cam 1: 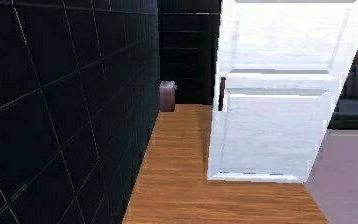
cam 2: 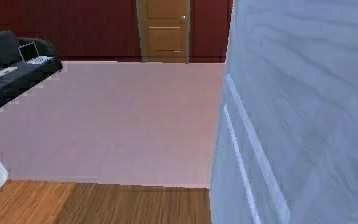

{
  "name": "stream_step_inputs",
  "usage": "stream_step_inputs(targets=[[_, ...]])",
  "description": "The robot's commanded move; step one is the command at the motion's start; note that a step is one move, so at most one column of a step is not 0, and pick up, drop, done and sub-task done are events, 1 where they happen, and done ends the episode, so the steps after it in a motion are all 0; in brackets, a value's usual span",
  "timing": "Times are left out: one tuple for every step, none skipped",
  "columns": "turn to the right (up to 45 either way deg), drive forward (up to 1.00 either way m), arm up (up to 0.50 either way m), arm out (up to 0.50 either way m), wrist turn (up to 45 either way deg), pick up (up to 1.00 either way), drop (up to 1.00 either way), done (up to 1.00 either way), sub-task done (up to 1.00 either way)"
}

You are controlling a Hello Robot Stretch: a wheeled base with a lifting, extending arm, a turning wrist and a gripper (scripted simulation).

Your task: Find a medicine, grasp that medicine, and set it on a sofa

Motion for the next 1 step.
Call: stream_step_inputs(targets=[[0.0, 1.0, 0.0, 0.0, 0.0, 0.0, 0.0, 0.0, 0.0]])
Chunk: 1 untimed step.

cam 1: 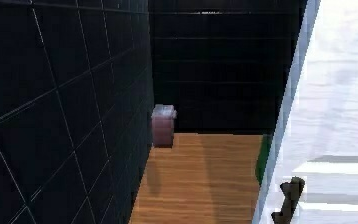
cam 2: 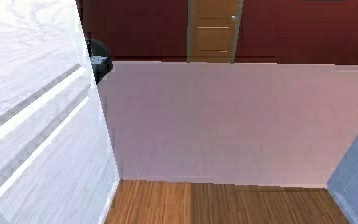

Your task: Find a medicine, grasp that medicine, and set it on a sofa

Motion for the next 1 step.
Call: stream_step_inputs(targets=[[3.0, 0.0, 0.0, 0.0, 0.0, 0.0, 0.0, 0.0, 0.0]])
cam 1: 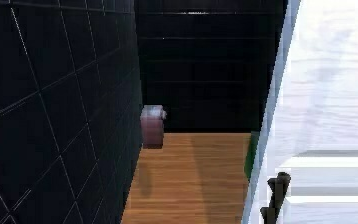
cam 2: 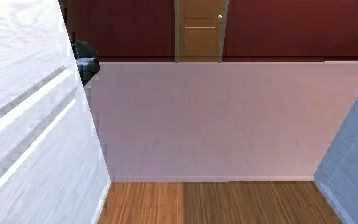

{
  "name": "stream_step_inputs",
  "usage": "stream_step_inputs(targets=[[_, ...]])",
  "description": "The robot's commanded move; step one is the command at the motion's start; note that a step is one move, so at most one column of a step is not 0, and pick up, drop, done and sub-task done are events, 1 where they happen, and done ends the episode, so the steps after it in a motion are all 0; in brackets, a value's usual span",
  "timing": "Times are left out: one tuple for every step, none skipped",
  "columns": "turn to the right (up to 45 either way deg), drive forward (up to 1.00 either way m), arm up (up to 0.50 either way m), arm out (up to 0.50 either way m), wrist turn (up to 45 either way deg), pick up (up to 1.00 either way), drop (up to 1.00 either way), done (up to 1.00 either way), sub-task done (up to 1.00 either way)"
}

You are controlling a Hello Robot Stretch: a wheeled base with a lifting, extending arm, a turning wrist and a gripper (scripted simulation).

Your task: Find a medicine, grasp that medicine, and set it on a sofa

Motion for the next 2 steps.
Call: stream_step_inputs(targets=[[0.0, 0.65, 0.0, 0.0, 0.0, 0.0, 0.0, 0.0, 0.0], [24.0, 0.0, 0.0, 0.0, 0.0, 0.0, 0.0, 0.0, 0.0]])
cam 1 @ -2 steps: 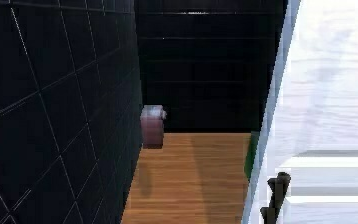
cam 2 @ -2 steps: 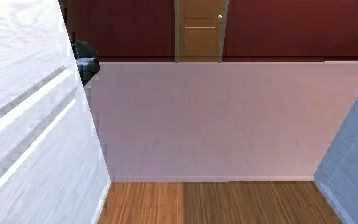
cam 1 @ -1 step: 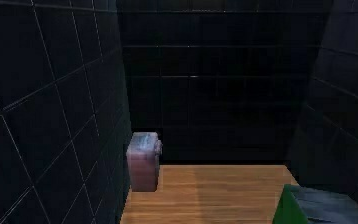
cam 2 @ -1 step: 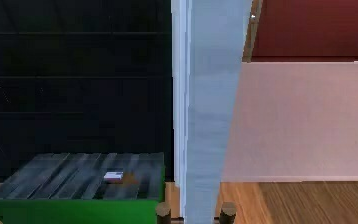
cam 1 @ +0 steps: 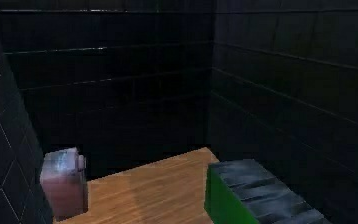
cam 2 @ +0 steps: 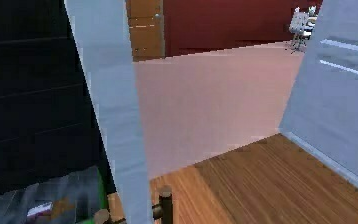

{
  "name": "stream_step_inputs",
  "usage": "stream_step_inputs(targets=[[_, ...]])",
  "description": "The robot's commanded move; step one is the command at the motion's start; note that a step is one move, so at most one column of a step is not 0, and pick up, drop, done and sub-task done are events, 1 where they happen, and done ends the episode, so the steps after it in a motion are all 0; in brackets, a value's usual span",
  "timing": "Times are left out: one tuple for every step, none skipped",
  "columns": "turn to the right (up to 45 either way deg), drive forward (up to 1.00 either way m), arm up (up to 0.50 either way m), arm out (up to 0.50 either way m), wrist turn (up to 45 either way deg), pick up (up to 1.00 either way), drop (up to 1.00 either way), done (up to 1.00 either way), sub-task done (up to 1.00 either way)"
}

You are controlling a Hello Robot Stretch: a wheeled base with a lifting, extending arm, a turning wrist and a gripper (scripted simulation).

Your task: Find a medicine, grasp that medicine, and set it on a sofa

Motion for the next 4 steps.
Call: stream_step_inputs(targets=[[0.0, 0.25, 0.0, 0.0, 0.0, 0.0, 0.0, 0.0, 0.0], [-30.0, 0.0, 0.0, 0.0, 0.0, 0.0, 0.0, 0.0, 0.0], [-3.0, 0.0, 0.0, 0.0, 0.0, 0.0, 0.0, 0.0, 0.0], [45.0, 0.0, 0.0, 0.0, 0.0, 0.0, 0.0, 0.0, 0.0]])
